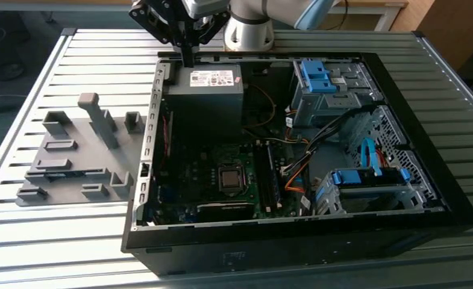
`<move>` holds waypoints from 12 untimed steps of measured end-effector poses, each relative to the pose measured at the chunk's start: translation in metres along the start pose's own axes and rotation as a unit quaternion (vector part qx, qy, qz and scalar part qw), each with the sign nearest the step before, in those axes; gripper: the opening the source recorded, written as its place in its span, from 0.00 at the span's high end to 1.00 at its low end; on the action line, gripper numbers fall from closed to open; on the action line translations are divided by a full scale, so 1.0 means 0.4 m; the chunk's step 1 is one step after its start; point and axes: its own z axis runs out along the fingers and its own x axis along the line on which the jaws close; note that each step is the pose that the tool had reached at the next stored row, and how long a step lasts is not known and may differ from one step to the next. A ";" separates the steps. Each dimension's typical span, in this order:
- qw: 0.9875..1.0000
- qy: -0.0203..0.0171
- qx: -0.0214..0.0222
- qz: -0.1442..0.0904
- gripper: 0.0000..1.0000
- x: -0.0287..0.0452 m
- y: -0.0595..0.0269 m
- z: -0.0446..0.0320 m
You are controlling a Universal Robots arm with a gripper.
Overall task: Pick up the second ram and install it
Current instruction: 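Reach for the second ram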
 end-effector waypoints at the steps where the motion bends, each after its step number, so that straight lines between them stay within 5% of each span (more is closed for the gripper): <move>1: 1.000 0.000 0.000 0.000 0.89 0.001 0.000 0.000; 12: 1.000 0.000 0.000 0.000 0.89 0.018 -0.001 0.000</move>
